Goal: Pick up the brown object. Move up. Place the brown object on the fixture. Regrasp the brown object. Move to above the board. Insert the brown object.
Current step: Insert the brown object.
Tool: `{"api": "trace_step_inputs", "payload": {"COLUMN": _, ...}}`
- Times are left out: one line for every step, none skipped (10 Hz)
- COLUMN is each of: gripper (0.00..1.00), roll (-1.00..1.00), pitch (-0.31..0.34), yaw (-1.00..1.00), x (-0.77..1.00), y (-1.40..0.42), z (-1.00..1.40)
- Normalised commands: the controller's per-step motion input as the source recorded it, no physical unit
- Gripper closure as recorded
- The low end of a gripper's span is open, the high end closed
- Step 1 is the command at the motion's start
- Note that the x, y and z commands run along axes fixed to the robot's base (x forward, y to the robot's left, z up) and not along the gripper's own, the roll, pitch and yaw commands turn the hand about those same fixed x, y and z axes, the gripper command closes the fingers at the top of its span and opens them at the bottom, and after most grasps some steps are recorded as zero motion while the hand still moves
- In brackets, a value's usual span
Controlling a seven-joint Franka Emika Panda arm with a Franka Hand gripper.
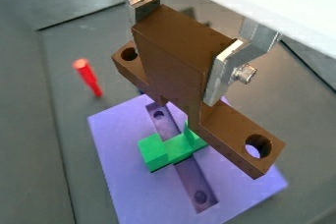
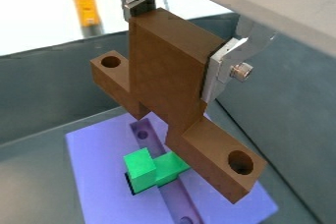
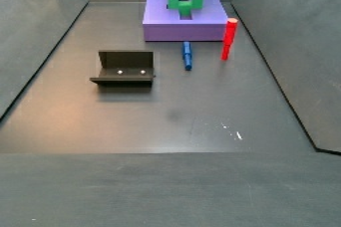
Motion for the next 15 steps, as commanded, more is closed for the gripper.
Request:
{"api": "trace_step_inputs", "payload": {"gripper": 1.0, "roll": 0.0, "pitch": 0.12, "yaw": -1.0, "x": -0.02, "y": 0.0, "z": -0.51}}
{"api": "trace_step_inputs", "payload": {"gripper": 1.0, "roll": 0.0, "pitch": 0.247, "yaw": -0.89, "x": -0.03, "y": 0.04, "z": -0.46}}
{"api": "trace_step_inputs", "payload": {"gripper": 1.0, "roll": 0.0, "pitch": 0.301, "yaw": -0.84, "x": -0.04, "y": 0.01, "z": -0.37}}
{"api": "trace_step_inputs", "payload": {"gripper": 1.0, "roll": 0.01, "pitch": 0.336, "yaw": -0.8, "x": -0.05, "y": 0.0, "z": -0.32}}
{"api": "trace_step_inputs", "payload": {"gripper": 1.0, "roll": 0.04, "pitch": 0.333, "yaw": -0.73, "x": 0.0, "y": 0.0, "z": -0.32}}
{"api": "trace_step_inputs", "payload": {"gripper": 1.0, "roll": 0.12, "pitch": 0.216, "yaw": -0.26, "x": 0.29, "y": -0.29, "z": -0.14}}
{"api": "trace_step_inputs", "payload": {"gripper": 1.0, "roll": 0.05, "pitch": 0.0, "yaw": 0.07, "x": 0.01, "y": -0.25, "z": -0.11}}
{"api": "trace_step_inputs", "payload": {"gripper": 1.0, "roll": 0.07, "pitch": 0.0, "yaw": 0.12, "x": 0.07, "y": -0.18, "z": -0.17}}
{"api": "trace_step_inputs", "payload": {"gripper": 1.0, "roll": 0.18, "pitch": 0.01, "yaw": 0.11, "x": 0.06, "y": -0.09, "z": -0.15}}
{"api": "trace_step_inputs", "payload": {"gripper": 1.0, "roll": 0.24, "pitch": 0.059, "yaw": 0.0, "x": 0.0, "y": 0.0, "z": -0.15}}
{"api": "trace_step_inputs", "payload": {"gripper": 1.0, "roll": 0.22, "pitch": 0.07, "yaw": 0.0, "x": 0.01, "y": 0.0, "z": -0.17}}
{"api": "trace_step_inputs", "payload": {"gripper": 1.0, "roll": 0.17, "pitch": 0.067, "yaw": 0.0, "x": 0.08, "y": 0.0, "z": -0.2}}
{"api": "trace_step_inputs", "payload": {"gripper": 1.0, "roll": 0.07, "pitch": 0.06, "yaw": 0.0, "x": 0.19, "y": 0.0, "z": -0.23}}
{"api": "trace_step_inputs", "payload": {"gripper": 1.0, "roll": 0.0, "pitch": 0.0, "yaw": 0.0, "x": 0.2, "y": 0.0, "z": -0.25}}
{"api": "trace_step_inputs", "payload": {"gripper": 1.0, "roll": -0.03, "pitch": 0.0, "yaw": 0.0, "x": 0.23, "y": 0.0, "z": -0.26}}
